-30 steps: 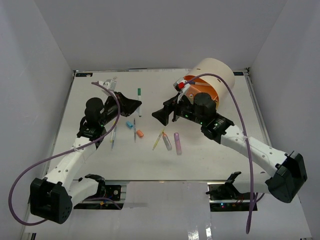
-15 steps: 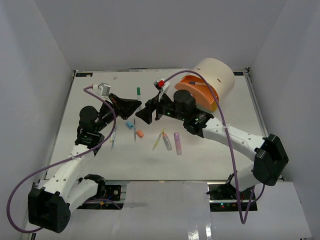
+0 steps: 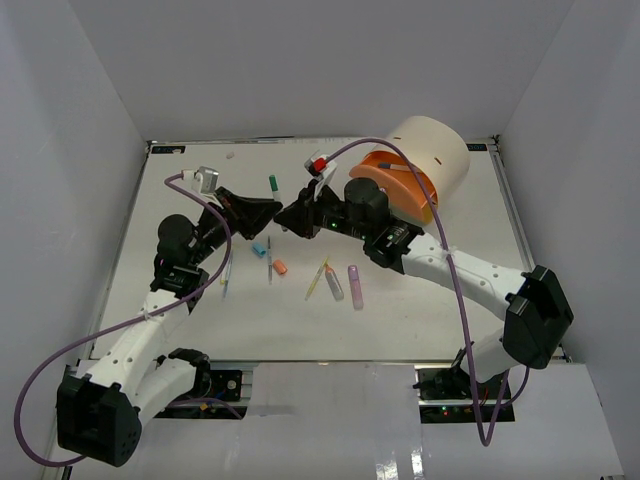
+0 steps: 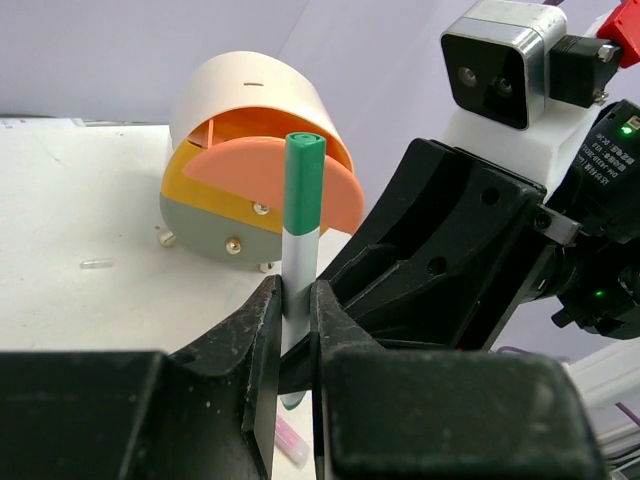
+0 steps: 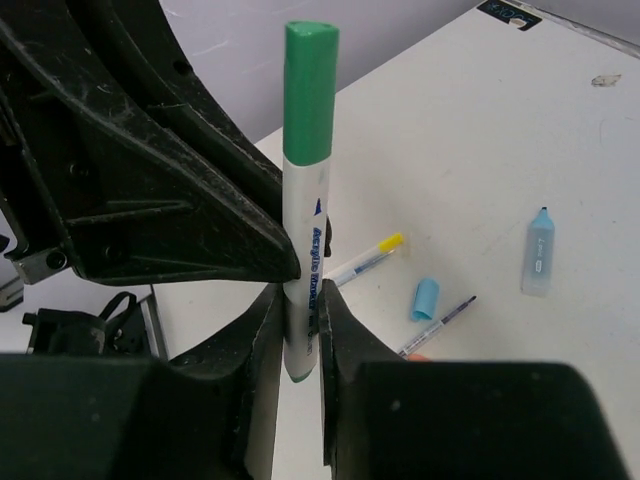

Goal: Sort the stationery into containers
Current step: Place the pen in the drawer.

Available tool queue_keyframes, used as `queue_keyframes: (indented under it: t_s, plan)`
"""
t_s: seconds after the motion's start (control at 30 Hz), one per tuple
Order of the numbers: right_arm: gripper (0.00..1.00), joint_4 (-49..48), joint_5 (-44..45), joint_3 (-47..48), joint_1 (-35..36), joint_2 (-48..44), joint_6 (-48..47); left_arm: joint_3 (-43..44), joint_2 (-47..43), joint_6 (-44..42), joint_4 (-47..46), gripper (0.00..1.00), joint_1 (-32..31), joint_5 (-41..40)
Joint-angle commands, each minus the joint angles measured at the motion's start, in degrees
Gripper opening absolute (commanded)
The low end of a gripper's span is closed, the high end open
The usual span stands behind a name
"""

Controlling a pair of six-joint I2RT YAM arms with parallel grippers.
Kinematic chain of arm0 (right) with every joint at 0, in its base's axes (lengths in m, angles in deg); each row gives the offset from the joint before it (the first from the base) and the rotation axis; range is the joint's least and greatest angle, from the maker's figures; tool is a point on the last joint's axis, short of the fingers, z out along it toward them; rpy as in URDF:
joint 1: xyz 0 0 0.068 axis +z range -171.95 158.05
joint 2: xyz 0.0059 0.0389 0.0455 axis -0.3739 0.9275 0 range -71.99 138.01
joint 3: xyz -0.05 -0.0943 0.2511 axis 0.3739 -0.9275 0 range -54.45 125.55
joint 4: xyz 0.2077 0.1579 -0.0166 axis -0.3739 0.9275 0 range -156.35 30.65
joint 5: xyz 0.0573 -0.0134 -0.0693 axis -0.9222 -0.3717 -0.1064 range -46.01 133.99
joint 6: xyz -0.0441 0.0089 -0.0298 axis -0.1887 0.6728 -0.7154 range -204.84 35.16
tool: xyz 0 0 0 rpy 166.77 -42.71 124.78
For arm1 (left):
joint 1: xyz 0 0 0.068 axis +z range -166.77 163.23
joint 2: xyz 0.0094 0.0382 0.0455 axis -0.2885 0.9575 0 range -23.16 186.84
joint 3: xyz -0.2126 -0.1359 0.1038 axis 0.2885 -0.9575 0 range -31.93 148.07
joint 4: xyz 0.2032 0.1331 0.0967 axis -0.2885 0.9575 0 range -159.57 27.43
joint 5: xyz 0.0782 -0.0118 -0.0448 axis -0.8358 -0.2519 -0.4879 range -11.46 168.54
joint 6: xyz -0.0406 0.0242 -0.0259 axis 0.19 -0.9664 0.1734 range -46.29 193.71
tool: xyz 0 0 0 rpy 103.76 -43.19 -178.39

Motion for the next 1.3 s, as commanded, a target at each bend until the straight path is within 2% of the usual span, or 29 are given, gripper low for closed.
queue_keyframes:
  t_s: [0.0,0.03,0.1,0.13,0.2,0.23,0.3,0.37,0.53,0.63,0.73,0.93,1.03,1.07,1.27]
  plan:
    - [0.16,-2.65,0.89,1.62,0.24,-1.09,-0.43,-0.04,-1.02,-0.55,0.1,0.06,-0.38,0.18]
    - [0.1,-1.78,1.93,1.36,0.24,-1.44,-1.13,0.05,-1.2,-1.34,1.41,0.15,-0.38,-0.17]
    - [0.08,-0.28,3.87,1.01,0.15,-2.76,-2.36,0.75,-1.55,-2.22,4.04,0.28,-0.3,-1.66]
    - [0.08,1.81,6.05,0.83,0.07,-3.2,-3.93,1.02,-1.98,-3.27,4.93,0.43,-0.3,-2.19]
    - [0.08,4.54,8.87,0.83,-0.11,-4.61,-5.78,1.98,-2.43,-4.33,7.04,0.6,-0.3,-4.03]
    - [0.08,7.86,11.41,1.01,-0.37,-5.05,-8.05,2.33,-2.69,-5.47,9.23,0.77,-0.3,-4.65]
    - [0.08,12.18,17.28,2.31,-1.51,-6.1,-10.7,3.83,-3.57,-6.53,13.0,0.9,-0.3,-6.66]
    - [0.08,19.28,21.26,3.38,-2.91,-7.07,-15.69,4.79,-4.27,-8.45,15.48,0.98,-0.3,-7.9]
    - [0.08,30.38,31.63,8.55,-6.96,-9.36,-28.18,8.65,-4.54,-13.73,28.02,0.98,-0.21,-18.77]
    - [0.08,33.03,32.53,9.18,-11.87,-11.37,-36.09,11.11,-1.04,-15.93,37.18,0.98,-0.3,-26.07]
    - [0.09,32.95,29.83,9.36,-18.02,-12.17,-41.64,11.92,2.92,-16.9,41.75,0.98,-0.21,-28.65]
    - [0.13,33.03,27.26,11.38,-24.01,-10.16,-48.85,9.37,5.3,-17.25,41.68,0.98,-0.21,-29.53]
    - [0.18,34.52,24.28,12.52,-26.29,-8.57,-49.56,9.2,5.4,-18.13,42.29,0.98,-0.12,-30.58]
    - [0.18,34.62,23.83,12.52,-26.48,-8.22,-49.56,8.76,4.96,-18.22,42.29,0.98,-0.21,-32.93]
    - [0.21,34.62,21.9,11.73,-27.27,-5.93,-49.65,8.49,4.78,-18.75,42.56,0.98,-0.21,-35.33]
